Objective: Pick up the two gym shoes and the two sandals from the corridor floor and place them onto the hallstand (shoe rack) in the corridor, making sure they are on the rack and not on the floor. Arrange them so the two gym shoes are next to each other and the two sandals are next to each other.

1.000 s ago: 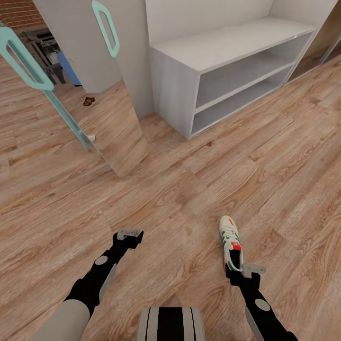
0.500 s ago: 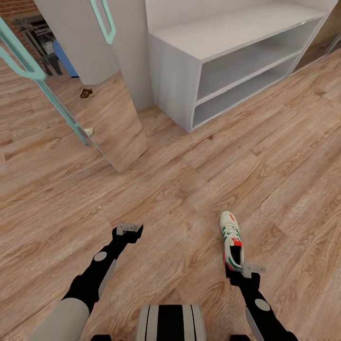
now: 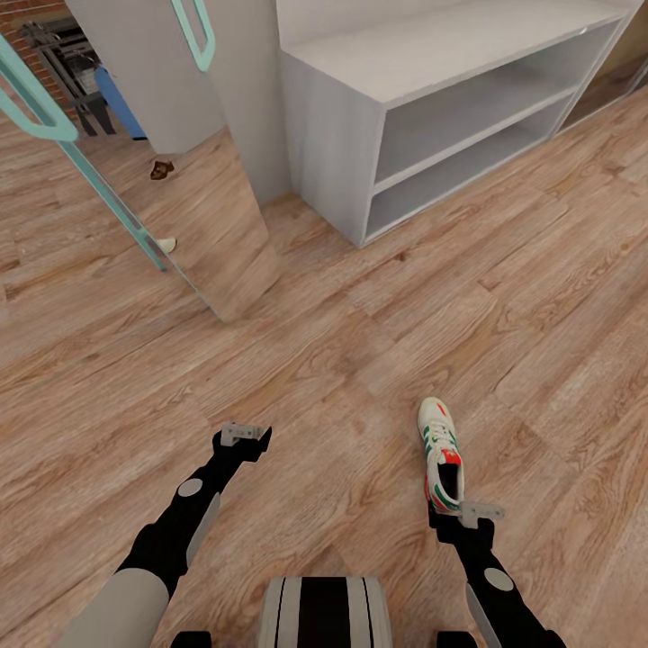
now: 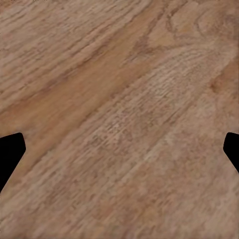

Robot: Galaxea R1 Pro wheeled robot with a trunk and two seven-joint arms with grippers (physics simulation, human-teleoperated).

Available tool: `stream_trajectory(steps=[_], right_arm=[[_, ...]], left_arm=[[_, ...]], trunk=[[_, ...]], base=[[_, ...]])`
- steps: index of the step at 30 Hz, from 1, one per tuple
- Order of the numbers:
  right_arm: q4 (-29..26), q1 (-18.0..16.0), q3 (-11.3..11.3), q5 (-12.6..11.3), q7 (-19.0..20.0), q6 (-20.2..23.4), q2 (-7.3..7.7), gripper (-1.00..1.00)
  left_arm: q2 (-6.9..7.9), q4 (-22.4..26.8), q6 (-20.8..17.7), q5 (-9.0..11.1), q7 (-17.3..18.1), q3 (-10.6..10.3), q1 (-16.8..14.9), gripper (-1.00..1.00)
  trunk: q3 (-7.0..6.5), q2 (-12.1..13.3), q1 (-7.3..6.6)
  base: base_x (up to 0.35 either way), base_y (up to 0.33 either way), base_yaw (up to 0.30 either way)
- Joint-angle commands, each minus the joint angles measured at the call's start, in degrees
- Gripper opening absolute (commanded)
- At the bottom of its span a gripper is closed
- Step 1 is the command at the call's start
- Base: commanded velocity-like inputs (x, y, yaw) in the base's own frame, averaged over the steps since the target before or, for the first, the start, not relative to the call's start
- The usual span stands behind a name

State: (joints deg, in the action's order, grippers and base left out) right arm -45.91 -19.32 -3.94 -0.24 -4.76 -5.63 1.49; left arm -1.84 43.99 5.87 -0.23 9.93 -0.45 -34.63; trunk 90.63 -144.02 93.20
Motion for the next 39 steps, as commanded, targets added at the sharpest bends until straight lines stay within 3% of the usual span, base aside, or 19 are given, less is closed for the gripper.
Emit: stream_trajectory(steps=[1,4,12,39], right_arm=[[0.03,-0.02,0.05,-0.03,-0.16,-0.17,0.01,1.00],[0.03,-0.02,0.03,-0.03,-0.16,-0.17,0.01,1.00],[0.02,-0.02,-0.02,-0.09,-0.16,-0.17,0.01,1.00],[-0.05,-0.02,-0.11,-0.04,-0.16,-0.17,0.01,1.00]], left_arm=[[-0.01,0.00,0.15,-0.03,0.13,0.06,-0.01,1.00],[-0.01,0.03,0.12,-0.03,0.16,0.08,-0.01,1.00],[-0.09,-0.04,0.15,-0.03,0.18,0.11,0.00,1.00],[-0.15,0.10,0.42,-0.11,0.18,-0.07,0.00,1.00]], trunk=[[0.03,-0.01,-0.01],[0.09,-0.01,-0.01],[1.91,-0.09,0.15],[2.08,-0.09,0.15]], base=[[0.000,0.000,0.000],[0.000,0.000,0.000],[0.000,0.000,0.000],[0.024,0.000,0.000]])
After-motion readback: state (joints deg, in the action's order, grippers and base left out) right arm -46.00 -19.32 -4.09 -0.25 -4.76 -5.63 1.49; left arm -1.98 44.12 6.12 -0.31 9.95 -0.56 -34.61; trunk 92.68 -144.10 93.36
